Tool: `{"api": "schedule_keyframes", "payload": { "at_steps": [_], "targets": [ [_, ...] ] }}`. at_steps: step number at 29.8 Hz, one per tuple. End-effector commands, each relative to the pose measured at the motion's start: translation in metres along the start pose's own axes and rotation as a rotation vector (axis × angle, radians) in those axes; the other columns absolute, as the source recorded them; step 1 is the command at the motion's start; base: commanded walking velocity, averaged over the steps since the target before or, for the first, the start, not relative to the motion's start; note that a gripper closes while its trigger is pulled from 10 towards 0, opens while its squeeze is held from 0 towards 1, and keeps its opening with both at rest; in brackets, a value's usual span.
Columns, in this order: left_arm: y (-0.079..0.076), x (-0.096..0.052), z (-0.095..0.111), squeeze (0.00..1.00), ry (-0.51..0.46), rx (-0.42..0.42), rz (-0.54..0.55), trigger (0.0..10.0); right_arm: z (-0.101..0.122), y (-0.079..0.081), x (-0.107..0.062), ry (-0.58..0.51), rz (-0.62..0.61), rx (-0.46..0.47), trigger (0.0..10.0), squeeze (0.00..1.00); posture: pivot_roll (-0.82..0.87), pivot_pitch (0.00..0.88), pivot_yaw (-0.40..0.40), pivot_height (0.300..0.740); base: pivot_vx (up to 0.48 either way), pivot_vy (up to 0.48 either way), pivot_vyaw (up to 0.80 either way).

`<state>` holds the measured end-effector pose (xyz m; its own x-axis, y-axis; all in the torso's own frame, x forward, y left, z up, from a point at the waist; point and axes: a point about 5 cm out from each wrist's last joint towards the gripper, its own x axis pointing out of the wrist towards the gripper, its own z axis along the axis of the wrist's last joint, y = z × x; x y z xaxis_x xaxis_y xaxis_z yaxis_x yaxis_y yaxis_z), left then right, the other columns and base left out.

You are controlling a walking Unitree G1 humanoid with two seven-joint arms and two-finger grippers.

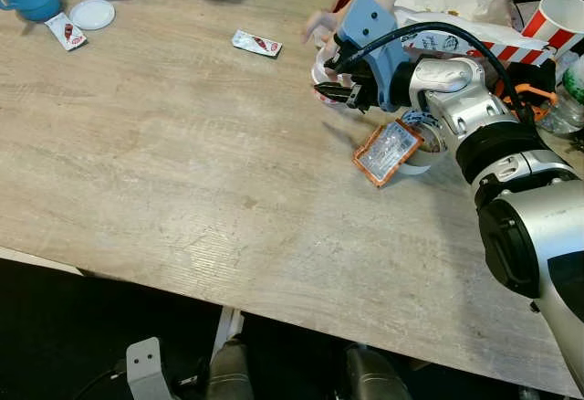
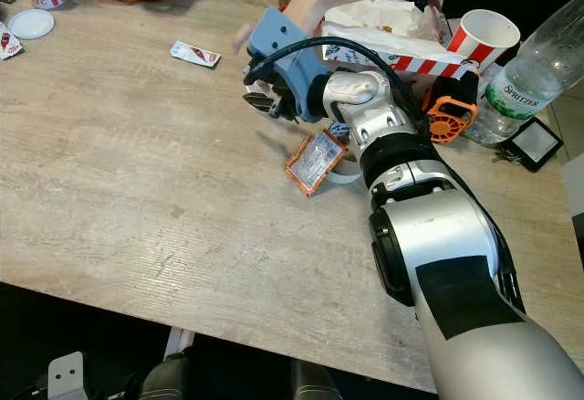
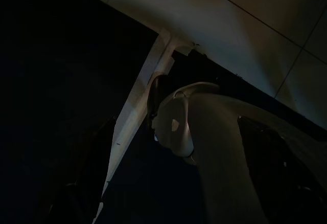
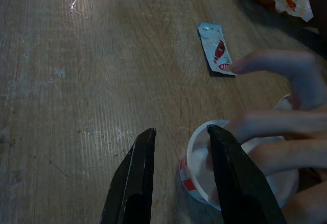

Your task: Restocking fridge

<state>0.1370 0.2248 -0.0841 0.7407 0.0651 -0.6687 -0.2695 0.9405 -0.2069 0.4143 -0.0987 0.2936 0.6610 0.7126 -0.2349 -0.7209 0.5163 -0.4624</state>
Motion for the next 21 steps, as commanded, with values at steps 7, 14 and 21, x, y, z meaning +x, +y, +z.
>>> {"api": "schedule_keyframes", "payload": {
  "at_steps": [7, 14, 21],
  "targets": [
    [-0.013, -0.01, -0.037, 0.0, 0.172, -0.003, -0.038, 10.0, -0.003, 0.001, -0.004, -0.017, 0.06, -0.013, 10.0, 0.0, -0.03, 0.289, -0.068, 0.74, 0.0, 0.0, 0.0],
    [-0.011, -0.01, -0.037, 0.0, 0.176, -0.003, -0.034, 10.0, -0.006, 0.003, -0.008, -0.027, 0.138, -0.016, 10.0, 0.0, -0.03, 0.282, -0.065, 0.74, 0.0, 0.0, 0.0],
    [-0.011, -0.01, -0.036, 0.0, 0.176, -0.004, -0.031, 10.0, -0.012, 0.007, -0.013, -0.013, 0.244, -0.045, 10.0, 0.0, -0.03, 0.28, -0.066, 0.74, 0.0, 0.0, 0.0]
  ]
}}
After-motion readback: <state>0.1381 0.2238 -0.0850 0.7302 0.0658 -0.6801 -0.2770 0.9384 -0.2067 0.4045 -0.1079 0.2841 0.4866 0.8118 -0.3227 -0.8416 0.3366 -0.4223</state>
